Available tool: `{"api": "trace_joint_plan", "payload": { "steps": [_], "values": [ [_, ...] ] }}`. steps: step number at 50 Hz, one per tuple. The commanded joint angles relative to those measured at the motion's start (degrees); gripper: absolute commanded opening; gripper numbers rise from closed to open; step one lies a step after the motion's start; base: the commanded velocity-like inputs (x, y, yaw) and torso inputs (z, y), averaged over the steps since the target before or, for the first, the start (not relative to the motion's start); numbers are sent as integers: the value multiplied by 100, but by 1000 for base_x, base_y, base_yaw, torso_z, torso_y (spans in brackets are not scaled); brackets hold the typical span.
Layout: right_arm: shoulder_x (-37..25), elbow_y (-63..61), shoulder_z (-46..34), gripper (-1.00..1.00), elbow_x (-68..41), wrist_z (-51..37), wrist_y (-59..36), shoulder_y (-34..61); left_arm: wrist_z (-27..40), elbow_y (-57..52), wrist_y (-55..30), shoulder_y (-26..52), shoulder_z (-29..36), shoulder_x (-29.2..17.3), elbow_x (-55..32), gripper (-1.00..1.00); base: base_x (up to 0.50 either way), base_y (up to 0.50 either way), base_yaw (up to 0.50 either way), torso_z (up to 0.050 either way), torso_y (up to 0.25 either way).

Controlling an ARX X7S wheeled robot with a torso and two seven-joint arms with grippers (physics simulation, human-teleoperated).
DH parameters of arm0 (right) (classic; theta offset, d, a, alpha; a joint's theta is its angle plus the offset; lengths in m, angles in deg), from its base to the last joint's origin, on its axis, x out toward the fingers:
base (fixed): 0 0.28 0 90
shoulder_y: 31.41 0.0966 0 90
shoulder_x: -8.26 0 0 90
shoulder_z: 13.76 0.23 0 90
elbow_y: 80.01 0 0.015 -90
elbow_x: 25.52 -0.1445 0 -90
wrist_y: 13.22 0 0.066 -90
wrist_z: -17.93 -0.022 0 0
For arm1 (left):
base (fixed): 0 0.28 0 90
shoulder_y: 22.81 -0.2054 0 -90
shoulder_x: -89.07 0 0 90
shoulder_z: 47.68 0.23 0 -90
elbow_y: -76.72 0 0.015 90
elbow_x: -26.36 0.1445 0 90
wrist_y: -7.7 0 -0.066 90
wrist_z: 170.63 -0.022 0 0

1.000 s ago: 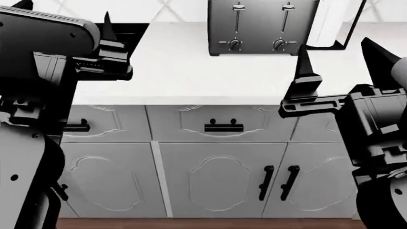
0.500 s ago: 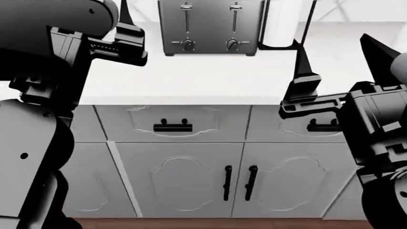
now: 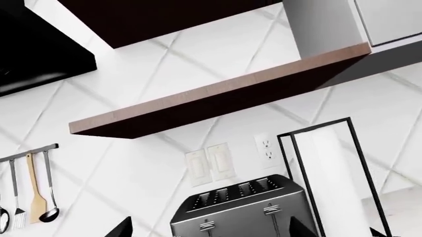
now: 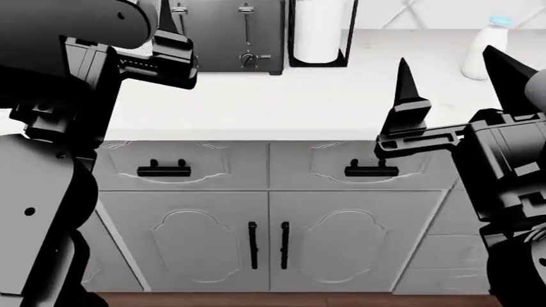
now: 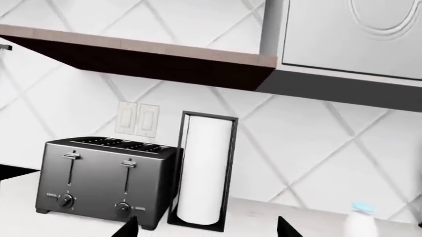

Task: Move the drinks to the dining counter.

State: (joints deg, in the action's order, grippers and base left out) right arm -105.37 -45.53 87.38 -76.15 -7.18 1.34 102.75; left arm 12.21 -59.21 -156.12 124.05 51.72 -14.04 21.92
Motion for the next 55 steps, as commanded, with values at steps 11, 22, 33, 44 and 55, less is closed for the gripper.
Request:
{"api": "trace_joint_plan", "payload": {
  "steps": [11,22,33,44,55],
  "values": [
    [-101,43,31,100,-270,-218,3,35,31,-20,40,-76,-50,-37,-43,100,0,-500,0,0,0],
    [-188,55,-53,100,-272,-272,122,16,46,-43,-13,-26,-22,-39,-71,100,17,-500,0,0,0],
    [-339,-10,-276,100,-135,-256,341,-30,66,4,74,-70,6,-46,-91,100,224,-500,0,0,0],
    [-391,-12,-337,100,-169,-305,439,-114,87,-44,89,-131,-29,-62,-114,100,383,-478,0,0,0],
    [-457,3,-309,100,-382,-436,331,-19,79,-155,-69,-57,-70,-96,-155,100,397,-469,0,0,0]
  ]
}}
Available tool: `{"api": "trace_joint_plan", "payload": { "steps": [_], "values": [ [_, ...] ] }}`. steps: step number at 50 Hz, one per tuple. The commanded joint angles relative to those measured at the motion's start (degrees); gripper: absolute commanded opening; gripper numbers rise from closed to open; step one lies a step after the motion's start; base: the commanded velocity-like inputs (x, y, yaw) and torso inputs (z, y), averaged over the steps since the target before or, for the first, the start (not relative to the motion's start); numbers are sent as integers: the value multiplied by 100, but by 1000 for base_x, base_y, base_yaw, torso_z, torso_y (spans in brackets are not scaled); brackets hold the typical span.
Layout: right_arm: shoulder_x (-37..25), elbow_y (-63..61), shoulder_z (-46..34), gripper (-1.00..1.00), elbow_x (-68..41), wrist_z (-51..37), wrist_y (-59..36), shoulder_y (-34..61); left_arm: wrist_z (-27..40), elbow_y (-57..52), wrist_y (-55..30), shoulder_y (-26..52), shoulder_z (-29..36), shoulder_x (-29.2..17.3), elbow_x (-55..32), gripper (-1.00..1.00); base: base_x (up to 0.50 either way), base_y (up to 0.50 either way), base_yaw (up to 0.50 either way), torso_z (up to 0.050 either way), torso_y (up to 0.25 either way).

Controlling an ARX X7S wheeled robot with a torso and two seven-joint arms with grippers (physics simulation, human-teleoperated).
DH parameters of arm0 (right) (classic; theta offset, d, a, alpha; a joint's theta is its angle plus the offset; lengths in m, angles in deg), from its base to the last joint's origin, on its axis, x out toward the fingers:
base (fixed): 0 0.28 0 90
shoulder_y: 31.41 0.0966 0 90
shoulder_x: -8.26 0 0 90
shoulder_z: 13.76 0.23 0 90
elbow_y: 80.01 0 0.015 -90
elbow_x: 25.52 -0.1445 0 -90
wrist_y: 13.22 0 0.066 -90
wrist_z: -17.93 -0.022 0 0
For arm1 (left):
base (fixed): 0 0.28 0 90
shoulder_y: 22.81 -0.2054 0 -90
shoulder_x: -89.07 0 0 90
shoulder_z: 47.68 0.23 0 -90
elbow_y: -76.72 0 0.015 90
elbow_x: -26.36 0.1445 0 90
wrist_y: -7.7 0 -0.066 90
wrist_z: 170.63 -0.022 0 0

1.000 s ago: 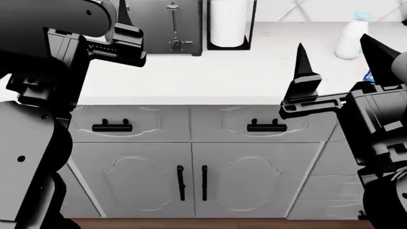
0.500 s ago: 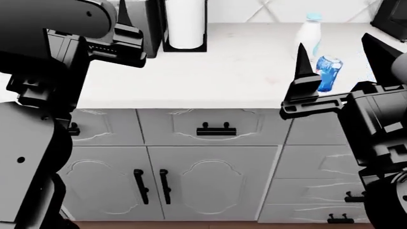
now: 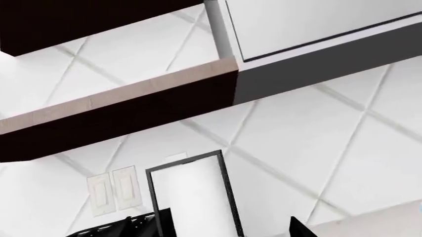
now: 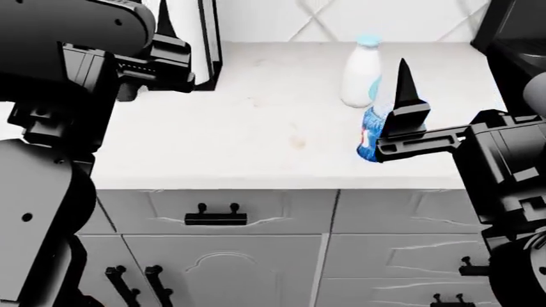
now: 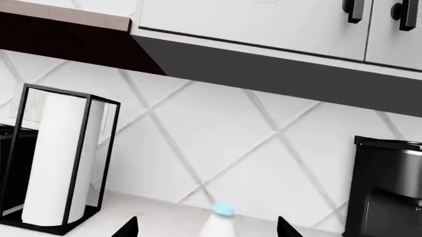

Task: Move the drinks to the dining counter.

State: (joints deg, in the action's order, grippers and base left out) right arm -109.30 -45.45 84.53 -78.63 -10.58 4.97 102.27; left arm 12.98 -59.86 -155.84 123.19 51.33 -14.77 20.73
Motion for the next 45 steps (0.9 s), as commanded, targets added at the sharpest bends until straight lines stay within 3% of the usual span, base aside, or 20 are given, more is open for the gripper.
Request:
{"api": "trace_joint_plan", "payload": {
  "steps": [1,22,31,35,37,39,41,44,45],
  "values": [
    [-70,23,17,100,-177,-116,-59,69,1,-74,-99,46,-28,-32,-35,100,402,-465,0,0,0],
    [-146,83,-176,100,-195,-208,87,0,25,-259,-307,93,-121,-72,-87,100,398,-456,0,0,1],
    [-167,125,-238,100,-380,-395,-150,43,-52,-404,-561,92,-184,-101,-179,100,33,-5,0,0,0],
    [-176,142,-241,100,-464,-442,-196,39,-572,-516,-1284,178,-233,-181,-593,100,0,0,0,0,0],
    [-181,161,-222,100,-504,-473,-215,49,-787,-474,-1643,181,-253,-372,-1072,100,0,0,0,0,0],
    [-183,169,-219,100,-539,-499,-227,74,898,148,-1644,298,-729,-966,-2791,100,0,0,0,0,0],
    [-168,203,-218,100,-573,-522,-232,108,1983,518,-1633,496,-870,-1225,-4510,100,0,0,0,0,0],
    [-180,205,-237,100,-611,-537,-233,136,2291,830,-1560,494,-719,-1424,-7078,100,0,0,0,0,0],
    [-186,206,-218,100,-628,-546,-227,128,2135,925,-1516,402,-711,-1457,-7273,100,0,0,0,0,0]
  ]
}}
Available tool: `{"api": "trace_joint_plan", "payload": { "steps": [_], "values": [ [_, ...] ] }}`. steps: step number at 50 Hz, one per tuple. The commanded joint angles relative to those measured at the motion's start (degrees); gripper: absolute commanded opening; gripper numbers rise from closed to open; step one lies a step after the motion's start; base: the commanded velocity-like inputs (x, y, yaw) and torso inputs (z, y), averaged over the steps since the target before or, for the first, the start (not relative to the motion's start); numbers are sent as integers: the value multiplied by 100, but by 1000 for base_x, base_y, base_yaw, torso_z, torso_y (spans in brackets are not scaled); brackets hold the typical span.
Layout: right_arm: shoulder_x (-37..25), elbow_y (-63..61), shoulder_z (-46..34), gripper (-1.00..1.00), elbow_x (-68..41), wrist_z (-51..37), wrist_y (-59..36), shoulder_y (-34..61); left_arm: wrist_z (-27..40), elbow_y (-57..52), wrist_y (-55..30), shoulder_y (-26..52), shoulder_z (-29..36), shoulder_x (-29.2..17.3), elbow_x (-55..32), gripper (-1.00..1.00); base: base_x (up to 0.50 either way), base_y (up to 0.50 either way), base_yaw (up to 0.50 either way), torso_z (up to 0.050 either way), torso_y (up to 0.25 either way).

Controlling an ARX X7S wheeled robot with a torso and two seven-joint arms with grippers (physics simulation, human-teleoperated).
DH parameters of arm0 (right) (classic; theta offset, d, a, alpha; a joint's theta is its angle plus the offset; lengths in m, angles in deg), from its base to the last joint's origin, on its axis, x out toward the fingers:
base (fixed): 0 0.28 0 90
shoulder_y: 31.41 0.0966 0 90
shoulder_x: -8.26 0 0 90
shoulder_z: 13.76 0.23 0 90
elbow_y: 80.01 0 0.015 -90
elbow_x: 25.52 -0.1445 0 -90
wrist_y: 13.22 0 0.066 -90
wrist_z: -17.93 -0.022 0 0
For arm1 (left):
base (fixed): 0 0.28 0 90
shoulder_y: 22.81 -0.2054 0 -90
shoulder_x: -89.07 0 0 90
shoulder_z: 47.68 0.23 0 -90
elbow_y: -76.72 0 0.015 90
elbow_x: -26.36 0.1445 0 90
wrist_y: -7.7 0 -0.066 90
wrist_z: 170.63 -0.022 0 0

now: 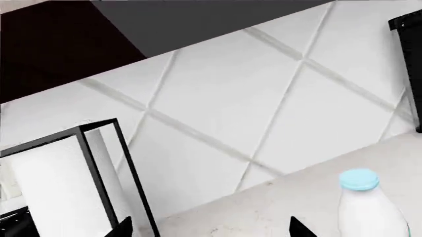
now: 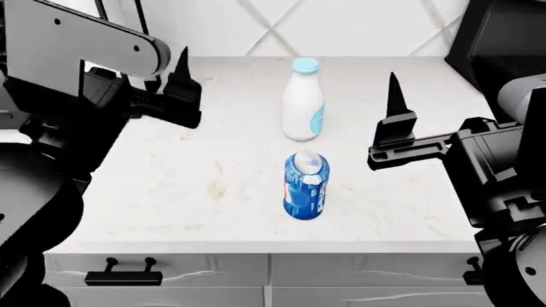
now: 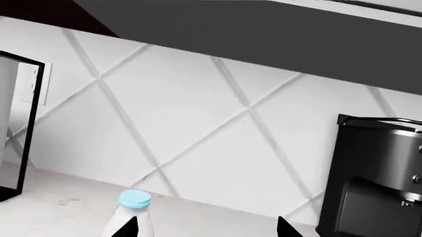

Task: Move the drinks to the dining counter.

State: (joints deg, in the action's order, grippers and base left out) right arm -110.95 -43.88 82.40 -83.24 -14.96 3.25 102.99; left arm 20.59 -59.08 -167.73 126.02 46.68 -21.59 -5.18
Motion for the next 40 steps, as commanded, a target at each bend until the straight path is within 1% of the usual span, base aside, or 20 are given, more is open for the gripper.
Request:
{"api": "trace_joint_plan", "payload": {
  "steps": [1,2,3,5,6,7,9,13,27,37,39,40],
  "values": [
    [-33,58,-3,100,-167,-106,-44,44,1408,977,-305,16,-236,-782,-4737,100,0,0,0,0,0],
    [-37,60,-4,100,-171,-109,-34,41,1257,892,-171,-4,-137,-850,-4544,100,0,0,0,0,0],
    [-40,66,-17,100,-174,-113,-31,45,906,876,5,-47,-58,-937,-4414,100,0,0,0,0,0],
    [-48,67,-32,100,-163,-103,7,46,490,939,227,-125,-18,-1040,-4301,100,0,0,0,0,0],
    [-79,111,-62,100,-81,-175,-31,55,420,974,251,-174,-21,-1066,-4326,100,0,0,0,0,0],
    [-48,135,13,100,-158,-154,3,14,181,881,328,-229,43,-1140,-4311,100,0,0,0,0,0],
    [-50,119,-33,100,-161,-158,7,12,55,843,430,-297,94,-1207,-4205,100,0,0,0,0,0],
    [-75,67,54,100,-249,-83,117,12,106,894,490,-290,24,-1238,-4242,100,37,-14,0,0,0],
    [-93,71,-42,100,-345,-230,84,45,324,688,555,-293,-39,-1360,-4487,100,472,-334,0,0,1],
    [-154,81,-130,100,-306,-241,149,-53,317,606,576,-371,-113,-1561,-4759,100,0,0,0,0,0],
    [-186,81,-110,100,-275,-223,199,-125,135,589,601,-360,-248,-1708,-5057,100,0,0,0,0,0],
    [-195,87,-109,100,-268,-218,212,-141,84,553,617,-368,-268,-1761,-5045,100,0,0,0,0,0]
  ]
}}
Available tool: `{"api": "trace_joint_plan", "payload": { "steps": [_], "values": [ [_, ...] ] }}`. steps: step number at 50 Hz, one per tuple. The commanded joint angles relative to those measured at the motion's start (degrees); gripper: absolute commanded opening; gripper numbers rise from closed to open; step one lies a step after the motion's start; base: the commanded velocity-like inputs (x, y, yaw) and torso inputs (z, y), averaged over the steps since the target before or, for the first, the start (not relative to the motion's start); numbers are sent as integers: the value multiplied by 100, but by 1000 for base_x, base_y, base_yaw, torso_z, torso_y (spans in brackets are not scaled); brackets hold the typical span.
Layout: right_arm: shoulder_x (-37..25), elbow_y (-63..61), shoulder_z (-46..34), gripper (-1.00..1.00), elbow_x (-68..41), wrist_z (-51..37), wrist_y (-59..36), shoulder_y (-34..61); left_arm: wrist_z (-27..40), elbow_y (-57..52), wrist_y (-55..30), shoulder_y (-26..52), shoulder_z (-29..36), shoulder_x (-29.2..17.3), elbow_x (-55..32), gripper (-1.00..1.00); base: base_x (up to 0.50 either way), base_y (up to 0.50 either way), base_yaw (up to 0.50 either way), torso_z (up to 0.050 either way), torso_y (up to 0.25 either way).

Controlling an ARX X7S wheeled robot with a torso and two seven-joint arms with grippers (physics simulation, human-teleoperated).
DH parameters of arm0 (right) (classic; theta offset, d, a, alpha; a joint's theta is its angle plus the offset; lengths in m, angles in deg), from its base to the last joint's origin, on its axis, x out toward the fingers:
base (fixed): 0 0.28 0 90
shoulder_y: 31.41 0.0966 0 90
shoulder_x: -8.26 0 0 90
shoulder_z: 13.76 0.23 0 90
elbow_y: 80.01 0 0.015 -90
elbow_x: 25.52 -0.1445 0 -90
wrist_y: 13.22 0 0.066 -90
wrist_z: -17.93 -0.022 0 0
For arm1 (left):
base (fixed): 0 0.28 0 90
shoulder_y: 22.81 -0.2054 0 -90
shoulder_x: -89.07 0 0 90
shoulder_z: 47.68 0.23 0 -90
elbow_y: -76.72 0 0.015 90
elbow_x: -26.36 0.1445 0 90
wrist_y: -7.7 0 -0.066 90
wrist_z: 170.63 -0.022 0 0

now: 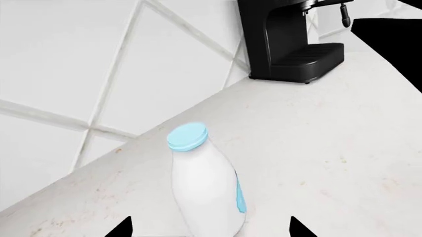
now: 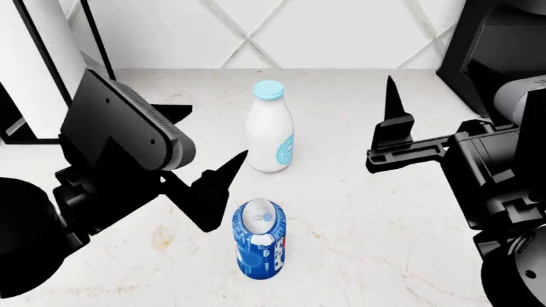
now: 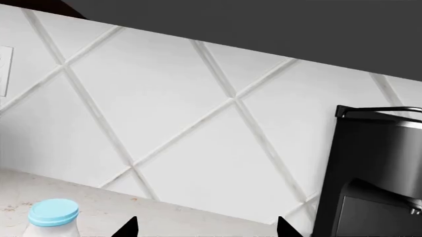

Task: Move the drinks to the dining counter.

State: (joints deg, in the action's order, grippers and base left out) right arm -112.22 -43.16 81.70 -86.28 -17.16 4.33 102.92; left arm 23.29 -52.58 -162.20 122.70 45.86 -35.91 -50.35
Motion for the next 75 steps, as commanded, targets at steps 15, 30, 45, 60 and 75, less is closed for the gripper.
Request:
{"api": "trace_joint_plan", "payload": {
  "steps": [15,30,45,60,75],
  "values": [
    [-100,28,-72,100,-54,-81,142,-114,-1947,-578,572,-1179,-803,-1048,-553,100,0,0,0,0,0],
    [-139,85,-160,100,-38,-95,237,-110,-2193,-895,571,-1326,-610,-1164,-486,100,0,0,0,0,0],
    [-175,100,-212,100,-102,-174,264,-77,-2560,-907,685,-1603,-270,-1123,137,100,0,0,0,0,0],
    [-241,89,-207,100,-201,-260,292,-103,-2831,-824,885,-1753,52,-1102,695,100,0,0,0,0,0],
    [-290,119,-243,100,-179,-270,400,-187,-3135,-600,1181,-1784,543,-939,1349,100,0,0,0,0,0]
  ]
}}
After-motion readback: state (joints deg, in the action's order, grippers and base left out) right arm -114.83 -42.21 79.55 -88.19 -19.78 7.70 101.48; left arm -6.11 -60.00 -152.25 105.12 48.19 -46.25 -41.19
